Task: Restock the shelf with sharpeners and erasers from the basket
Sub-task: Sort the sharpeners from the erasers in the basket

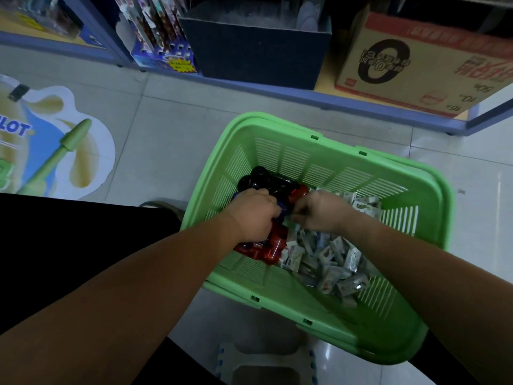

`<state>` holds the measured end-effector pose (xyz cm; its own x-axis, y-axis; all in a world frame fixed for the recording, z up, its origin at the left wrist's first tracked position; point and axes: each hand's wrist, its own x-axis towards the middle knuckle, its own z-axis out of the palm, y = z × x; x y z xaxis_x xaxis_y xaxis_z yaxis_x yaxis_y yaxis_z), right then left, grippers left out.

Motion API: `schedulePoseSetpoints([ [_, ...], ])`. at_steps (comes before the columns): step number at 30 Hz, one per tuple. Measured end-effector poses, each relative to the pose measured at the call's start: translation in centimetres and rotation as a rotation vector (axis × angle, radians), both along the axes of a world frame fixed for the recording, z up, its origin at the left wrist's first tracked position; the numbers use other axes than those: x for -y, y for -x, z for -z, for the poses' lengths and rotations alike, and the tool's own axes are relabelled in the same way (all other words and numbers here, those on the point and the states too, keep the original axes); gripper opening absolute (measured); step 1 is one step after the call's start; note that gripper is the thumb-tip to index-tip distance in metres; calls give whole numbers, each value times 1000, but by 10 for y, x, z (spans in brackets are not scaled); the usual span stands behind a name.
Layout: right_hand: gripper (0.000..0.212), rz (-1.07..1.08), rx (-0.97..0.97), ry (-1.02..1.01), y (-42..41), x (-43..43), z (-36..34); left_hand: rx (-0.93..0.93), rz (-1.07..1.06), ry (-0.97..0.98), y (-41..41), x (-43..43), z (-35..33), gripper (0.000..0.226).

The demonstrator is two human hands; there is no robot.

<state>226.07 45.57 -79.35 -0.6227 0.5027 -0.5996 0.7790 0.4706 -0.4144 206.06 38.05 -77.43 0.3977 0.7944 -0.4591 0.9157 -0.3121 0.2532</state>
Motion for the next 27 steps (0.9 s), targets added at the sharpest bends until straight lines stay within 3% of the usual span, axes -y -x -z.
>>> schedulePoseSetpoints([
  [3, 29, 24, -41, -242, 2, -7, 5, 49, -24, 129, -13, 11, 8, 50],
  [7, 53, -64, 44, -238, 2, -1, 17, -61, 52, 191, -18, 13, 21, 76],
  [11, 59, -83, 102, -282, 8, 7, 22, -61, 18, 218, -20, 12, 18, 74],
  [14, 60, -172, 163, -311, 16, 6, 24, 24, -108, 357, -26, 16, 18, 61],
  [17, 63, -200, 218, -332, 25, 1, 22, 86, -201, 374, -22, 13, 16, 55],
  [23, 36, -217, 223, -280, 39, -12, 12, 187, -414, 334, 3, -10, -8, 62],
  [27, 28, 117, 5, -74, 40, -23, -5, 256, -543, 292, 19, -25, -34, 61],
])
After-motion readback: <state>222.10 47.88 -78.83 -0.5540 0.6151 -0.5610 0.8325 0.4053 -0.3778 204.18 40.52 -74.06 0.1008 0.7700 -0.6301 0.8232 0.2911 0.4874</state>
